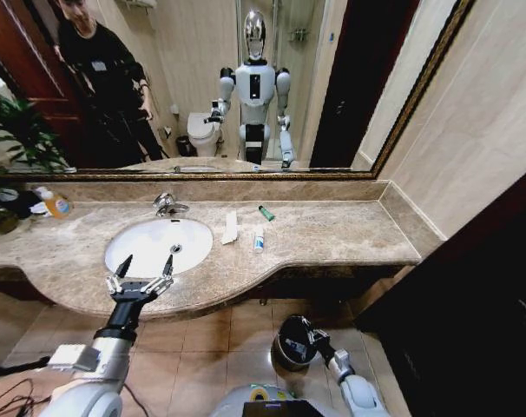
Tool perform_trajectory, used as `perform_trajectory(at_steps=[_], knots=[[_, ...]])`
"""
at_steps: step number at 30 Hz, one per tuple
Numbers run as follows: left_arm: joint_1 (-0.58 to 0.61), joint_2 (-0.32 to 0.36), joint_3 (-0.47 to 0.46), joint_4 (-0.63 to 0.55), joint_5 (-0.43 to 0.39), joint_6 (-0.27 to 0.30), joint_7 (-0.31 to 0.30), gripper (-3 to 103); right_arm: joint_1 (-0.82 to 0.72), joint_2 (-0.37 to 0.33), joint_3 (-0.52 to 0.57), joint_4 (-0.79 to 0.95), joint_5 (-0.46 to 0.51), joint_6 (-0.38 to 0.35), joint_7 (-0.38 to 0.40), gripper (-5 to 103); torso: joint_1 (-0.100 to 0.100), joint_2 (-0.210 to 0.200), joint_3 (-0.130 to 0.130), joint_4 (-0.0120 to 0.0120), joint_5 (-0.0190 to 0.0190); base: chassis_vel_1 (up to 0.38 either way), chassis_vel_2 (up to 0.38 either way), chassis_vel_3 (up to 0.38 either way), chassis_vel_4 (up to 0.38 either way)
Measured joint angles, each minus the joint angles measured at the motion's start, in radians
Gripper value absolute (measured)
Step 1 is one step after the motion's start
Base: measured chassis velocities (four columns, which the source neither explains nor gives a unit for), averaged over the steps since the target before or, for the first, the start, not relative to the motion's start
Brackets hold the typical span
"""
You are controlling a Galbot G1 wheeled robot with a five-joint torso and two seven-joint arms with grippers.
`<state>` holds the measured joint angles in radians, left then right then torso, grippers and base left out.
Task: Pick up the trash from the sink and place it in the trash bin.
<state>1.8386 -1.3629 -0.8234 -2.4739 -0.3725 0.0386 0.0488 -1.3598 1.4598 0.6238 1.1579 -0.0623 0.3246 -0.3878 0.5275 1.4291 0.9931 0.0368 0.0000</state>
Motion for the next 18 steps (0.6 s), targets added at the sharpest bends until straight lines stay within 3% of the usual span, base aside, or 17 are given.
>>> perform_trajectory(at_steps=[2, 4, 11, 13, 14, 16, 18], knots=[[0.0, 0.0, 0.0, 0.0, 0.0, 0.0, 0.0, 100, 0.01, 0.001, 0.0, -0.01, -0.007, 0.0, 0.003, 27, 0.0, 0.0, 0.0, 0.0, -0.0001, 0.0, 0.0, 0.0, 0.0], [0.0, 0.0, 0.0, 0.0, 0.0, 0.0, 0.0, 100, 0.011, 0.001, -0.001, -0.01, -0.008, -0.001, 0.003, 27, 0.0, 0.0, 0.0, 0.0, 0.0, 0.0, 0.0, 0.0, 0.0], [0.0, 0.0, 0.0, 0.0, 0.0, 0.0, 0.0, 100, 0.014, 0.003, -0.003, -0.014, -0.015, -0.012, 0.004, 60, 0.0, 0.0, 0.0, 0.0, 0.0, 0.0, 0.0, 0.0, 0.0], [0.0, 0.0, 0.0, 0.0, 0.0, 0.0, 0.0, 100, 0.014, 0.003, -0.003, -0.015, -0.015, -0.012, 0.004, 60, 0.0, 0.0, 0.0, 0.0, 0.0, 0.0, 0.0, 0.0, 0.0], [0.0, 0.0, 0.0, 0.0, 0.0, 0.0, 0.0, 100, 0.014, 0.002, -0.004, -0.015, -0.015, -0.013, 0.004, 71, 0.0, 0.0, 0.0, 0.0, 0.0, 0.0, 0.0, 0.0, 0.0], [0.0, 0.0, 0.0, 0.0, 0.0, 0.0, 0.0, 100, 0.014, 0.001, -0.004, -0.015, -0.015, -0.013, 0.004, 71, 0.0, 0.0, 0.0, 0.0, 0.0, 0.0, 0.0, 0.0, 0.0], [0.0, 0.0, 0.0, 0.0, 0.0, 0.0, 0.0, 100, 0.013, 0.0, -0.004, -0.011, -0.014, -0.015, 0.003, 82, 0.0, 0.0, 0.0, 0.0, 0.0, 0.0, 0.0, 0.0, 0.0]])
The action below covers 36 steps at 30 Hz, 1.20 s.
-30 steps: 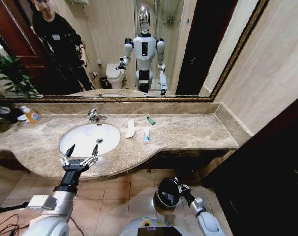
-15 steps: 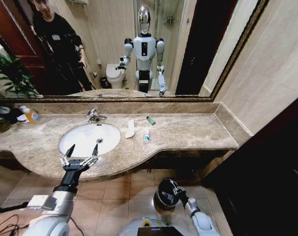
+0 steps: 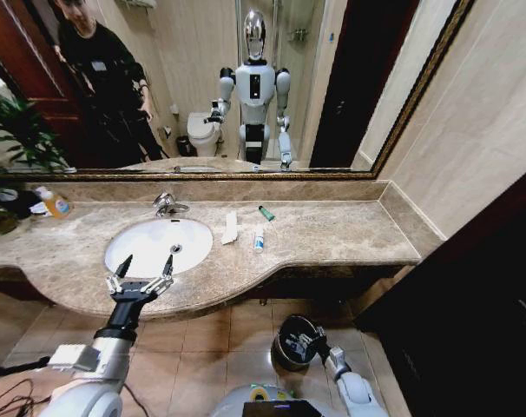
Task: Pick up the trash from the sink and place it in the trash bin.
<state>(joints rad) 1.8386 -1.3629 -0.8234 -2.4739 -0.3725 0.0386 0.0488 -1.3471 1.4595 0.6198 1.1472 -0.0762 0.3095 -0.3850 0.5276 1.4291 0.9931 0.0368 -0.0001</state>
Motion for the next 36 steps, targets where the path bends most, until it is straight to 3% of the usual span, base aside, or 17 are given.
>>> perform_trajectory(at_steps=[4, 6, 12, 22, 25, 31, 36], knots=[[0.0, 0.0, 0.0, 0.0, 0.0, 0.0, 0.0, 100, -0.01, -0.002, -0.001, 0.017, 0.001, -0.01, -0.001, 96, 0.0, 0.0, 0.0, 0.0, 0.0, 0.0, 0.0, 0.0, 0.0], [0.0, 0.0, 0.0, 0.0, 0.0, 0.0, 0.0, 100, -0.012, -0.003, -0.002, 0.02, 0.002, -0.011, -0.001, 99, 0.0, 0.0, 0.0, 0.0, 0.0, 0.0, 0.0, 0.0, 0.0], [0.0, 0.0, 0.0, 0.0, 0.0, 0.0, 0.0, 100, -0.087, -0.037, -0.014, 0.159, 0.055, -0.066, -0.009, 100, 0.0, 0.0, 0.0, 0.0, 0.0002, 0.0, 0.0, 0.0, 0.0], [0.0, 0.0, 0.0, 0.0, 0.0, 0.0, 0.0, 100, -0.262, -0.152, 0.036, 0.429, 0.22, -0.07, -0.07, 100, 0.0, 0.0, 0.0, 0.0, 0.0002, 0.0, 0.0, 0.0, 0.0], [0.0, 0.0, 0.0, 0.0, 0.0, 0.0, 0.0, 100, -0.38, -0.196, 0.065, 0.608, 0.306, -0.068, -0.07, 100, 0.0, 0.0, 0.0, -0.0001, 0.0001, 0.0, 0.0, 0.0, 0.0], [0.0, 0.0, 0.0, 0.0, 0.0, 0.0, 0.0, 100, -0.469, -0.219, 0.066, 0.829, 0.346, -0.089, -0.057, 100, 0.0, 0.0, 0.0, 0.0, -0.0002, 0.0, 0.0, 0.0, 0.0], [0.0, 0.0, 0.0, 0.0, 0.0, 0.0, 0.0, 100, -0.426, -0.242, 0.021, 0.978, 0.358, -0.184, -0.011, 100, 0.0, 0.0, 0.0, -0.0003, 0.0, 0.0, 0.0, 0.0, 0.0]])
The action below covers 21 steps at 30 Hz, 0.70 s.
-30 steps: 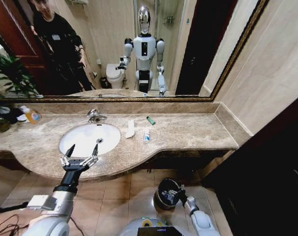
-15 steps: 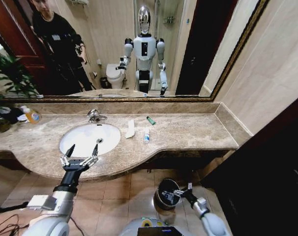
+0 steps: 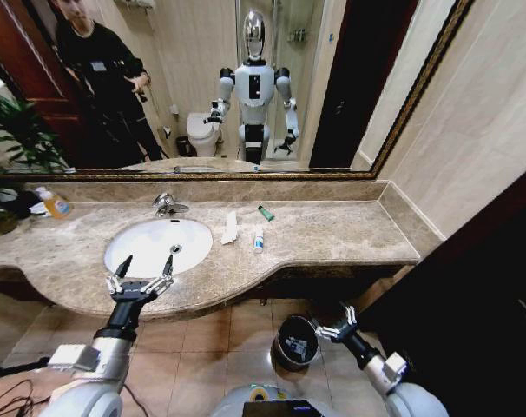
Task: Pick up the trash from the sink and place it in the trash bin.
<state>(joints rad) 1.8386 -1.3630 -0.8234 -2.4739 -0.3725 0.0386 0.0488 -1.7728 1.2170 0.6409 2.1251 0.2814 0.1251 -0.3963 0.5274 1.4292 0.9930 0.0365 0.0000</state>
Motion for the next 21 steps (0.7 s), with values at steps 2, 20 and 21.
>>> perform_trajectory(at_steps=[2, 20, 21], knots=[[0.0, 0.0, 0.0, 0.0, 0.0, 0.0, 0.0, 100, 0.115, -0.039, -0.046, 0.017, 0.02, -0.093, 0.07, 100, 0.0, 0.0, 0.0, 0.0003, 0.0001, 0.0, 0.0, 0.0, 0.0], [0.0, 0.0, 0.0, 0.0, 0.0, 0.0, 0.0, 100, 0.723, -0.173, -0.438, -0.247, 0.244, -0.377, 0.274, 100, 0.0, 0.0, 0.0, 0.0003, -0.0001, 0.0, 0.0, 0.0, 0.0], [0.0, 0.0, 0.0, 0.0, 0.0, 0.0, 0.0, 100, 0.747, -0.165, -0.46, -0.255, 0.251, -0.395, 0.309, 100, 0.0, 0.0, 0.0, 0.0003, 0.0, 0.0, 0.0, 0.0, 0.0]])
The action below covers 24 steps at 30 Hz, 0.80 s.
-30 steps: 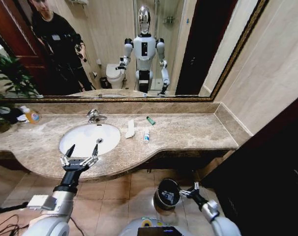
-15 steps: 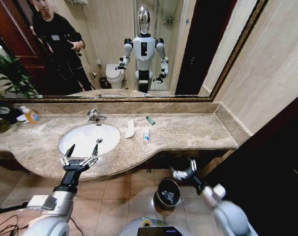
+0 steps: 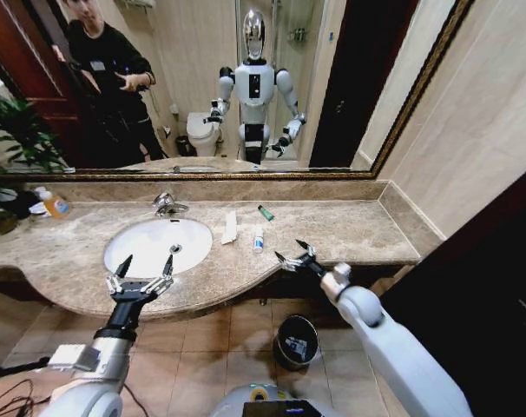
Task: Pick up the trash from the sink and place it in the trash bin.
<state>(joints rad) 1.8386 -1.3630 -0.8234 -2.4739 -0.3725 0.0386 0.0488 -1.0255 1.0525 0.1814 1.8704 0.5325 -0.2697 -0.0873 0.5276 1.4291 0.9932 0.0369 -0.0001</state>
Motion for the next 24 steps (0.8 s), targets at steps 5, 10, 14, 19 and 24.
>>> perform_trajectory(at_steps=[5, 10, 14, 19, 24], knots=[[0.0, 0.0, 0.0, 0.0, 0.0, 0.0, 0.0, 100, 0.107, 0.057, -0.112, -0.032, 0.025, -0.072, 0.18, 100, 0.0, 0.0, 0.0, 0.0001, 0.0, 0.0, 0.0, 0.0, 0.0], [0.0, 0.0, 0.0, 0.0, 0.0, 0.0, 0.0, 100, 0.173, 0.102, -0.205, -0.056, 0.042, -0.091, 0.291, 100, 0.0, 0.0, 0.0, 0.0, -0.0001, 0.0, 0.0, 0.0, 0.0], [0.0, 0.0, 0.0, 0.0, 0.0, 0.0, 0.0, 100, 0.199, 0.116, -0.237, -0.071, 0.043, -0.096, 0.312, 100, 0.0, 0.0, 0.0, 0.0, -0.0003, 0.0, 0.0, 0.0, 0.0], [0.0, 0.0, 0.0, 0.0, 0.0, 0.0, 0.0, 100, 0.239, 0.142, -0.294, -0.124, 0.029, -0.102, 0.324, 100, 0.0, 0.0, 0.0, 0.0, -0.0001, 0.0, 0.0, 0.0, 0.0], [0.0, 0.0, 0.0, 0.0, 0.0, 0.0, 0.0, 100, 0.239, 0.147, -0.299, -0.163, 0.008, -0.098, 0.323, 103, 0.0, 0.0, 0.0, 0.0, -0.0001, 0.0, 0.0, 0.0, 0.0]])
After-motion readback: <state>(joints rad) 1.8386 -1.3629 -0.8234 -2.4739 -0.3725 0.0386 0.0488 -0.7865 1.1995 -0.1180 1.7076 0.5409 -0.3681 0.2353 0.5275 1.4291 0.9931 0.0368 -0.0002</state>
